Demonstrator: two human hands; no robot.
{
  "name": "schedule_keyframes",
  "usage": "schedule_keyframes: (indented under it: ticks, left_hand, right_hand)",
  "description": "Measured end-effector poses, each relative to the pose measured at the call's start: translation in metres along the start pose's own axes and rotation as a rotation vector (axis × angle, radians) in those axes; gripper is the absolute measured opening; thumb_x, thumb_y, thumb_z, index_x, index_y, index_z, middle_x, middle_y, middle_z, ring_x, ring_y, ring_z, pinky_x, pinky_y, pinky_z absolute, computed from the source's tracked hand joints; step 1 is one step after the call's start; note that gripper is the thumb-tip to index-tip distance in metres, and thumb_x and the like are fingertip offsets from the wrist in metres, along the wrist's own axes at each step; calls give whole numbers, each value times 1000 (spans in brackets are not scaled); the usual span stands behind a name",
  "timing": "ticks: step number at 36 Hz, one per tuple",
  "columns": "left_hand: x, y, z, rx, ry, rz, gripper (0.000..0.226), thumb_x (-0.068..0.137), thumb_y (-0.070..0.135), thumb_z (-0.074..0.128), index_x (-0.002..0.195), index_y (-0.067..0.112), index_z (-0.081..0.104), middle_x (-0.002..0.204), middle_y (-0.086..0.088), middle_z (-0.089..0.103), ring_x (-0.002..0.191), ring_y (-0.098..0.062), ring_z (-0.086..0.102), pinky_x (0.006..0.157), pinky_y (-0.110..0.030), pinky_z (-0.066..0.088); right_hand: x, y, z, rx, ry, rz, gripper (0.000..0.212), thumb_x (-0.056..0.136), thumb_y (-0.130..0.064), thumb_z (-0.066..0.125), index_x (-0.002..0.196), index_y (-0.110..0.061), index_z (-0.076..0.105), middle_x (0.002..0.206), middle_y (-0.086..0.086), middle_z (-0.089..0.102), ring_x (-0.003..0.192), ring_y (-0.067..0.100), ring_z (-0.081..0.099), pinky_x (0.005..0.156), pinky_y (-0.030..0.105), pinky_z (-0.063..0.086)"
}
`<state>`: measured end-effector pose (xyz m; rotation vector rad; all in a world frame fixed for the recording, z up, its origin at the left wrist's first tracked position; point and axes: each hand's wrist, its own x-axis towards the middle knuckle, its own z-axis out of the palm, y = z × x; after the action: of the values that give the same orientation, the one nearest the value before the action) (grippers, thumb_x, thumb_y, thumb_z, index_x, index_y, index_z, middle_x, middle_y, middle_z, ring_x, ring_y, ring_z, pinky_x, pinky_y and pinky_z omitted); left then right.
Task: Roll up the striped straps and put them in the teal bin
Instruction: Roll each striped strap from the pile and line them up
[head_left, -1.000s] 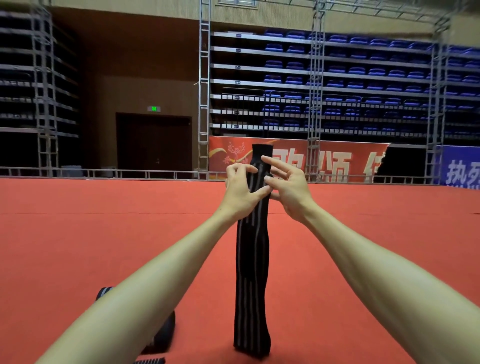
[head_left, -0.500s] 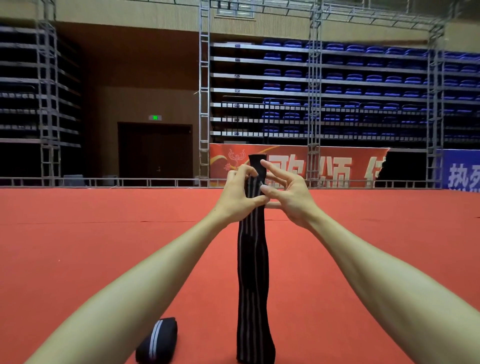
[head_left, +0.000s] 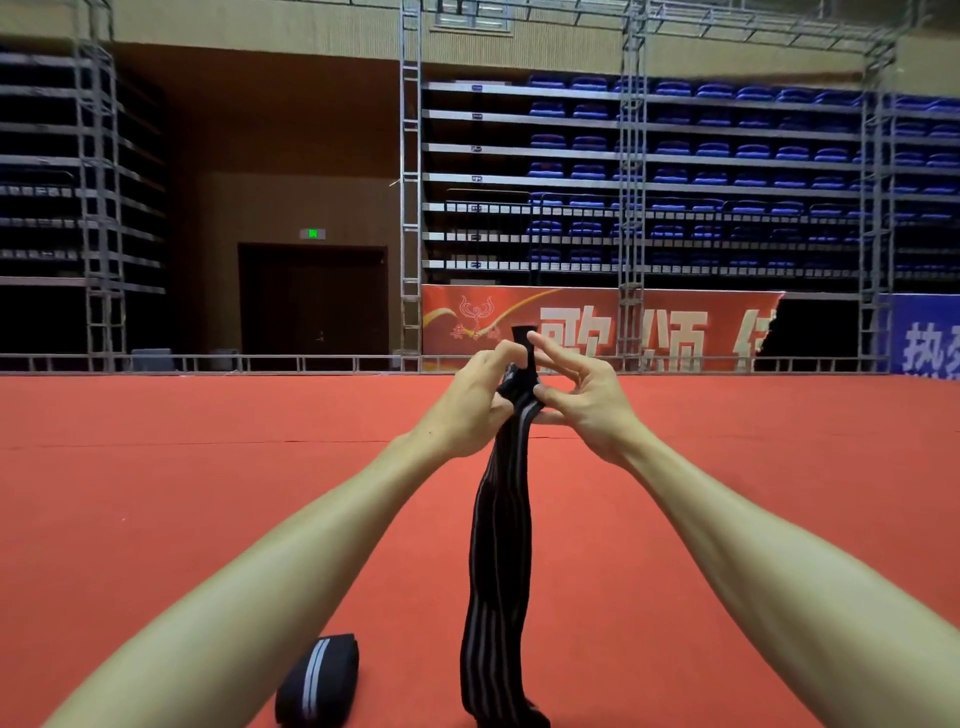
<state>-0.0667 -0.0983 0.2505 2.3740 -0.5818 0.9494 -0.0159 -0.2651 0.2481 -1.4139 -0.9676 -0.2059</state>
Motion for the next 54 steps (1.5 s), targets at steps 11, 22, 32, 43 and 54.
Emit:
schedule_keyframes:
  ticks: [11, 22, 32, 43, 54]
  left_hand:
    - [0, -11, 6, 5, 17, 36, 49, 84, -11, 50, 128, 10, 59, 138, -6, 44, 128, -19, 47, 93, -21, 42]
    - [2, -10, 10, -37, 150, 32, 45, 87, -1, 64, 131, 6, 59, 130, -5, 57, 107, -16, 60, 83, -12, 49]
    - [2, -9, -2, -176, 312, -151, 57, 78, -15, 52, 129, 7, 64, 133, -5, 62, 122, -15, 58, 103, -22, 46]
    - [2, -2, -18, -535, 463, -266, 52, 83, -15, 51, 122, 14, 68, 116, -1, 67, 92, 0, 64, 76, -7, 47]
    - [15, 17, -34, -962, 386, -276, 28, 96, -5, 55, 112, 14, 69, 112, -12, 71, 94, -20, 71, 84, -32, 60]
  right_hand:
    - [0, 4, 2, -130, 33, -25, 63, 94, 13, 51, 140, -31, 50, 125, 0, 62, 85, 11, 73, 71, 33, 62]
    - [2, 14, 11, -364, 157, -151, 59, 86, 12, 52, 124, -31, 65, 120, -20, 63, 115, 16, 65, 90, 46, 58]
    - [5, 8, 7, -500, 368, -103, 41, 85, 6, 53, 119, -8, 70, 120, 3, 70, 111, 7, 61, 101, 21, 47]
    - [11, 3, -7, -468, 531, -25, 51, 83, 9, 51, 123, -18, 70, 104, 3, 75, 49, 23, 51, 46, 30, 45]
    - [36, -35, 4, -299, 443, -63, 49, 85, 10, 50, 122, -16, 70, 121, 1, 69, 94, 30, 71, 84, 46, 60]
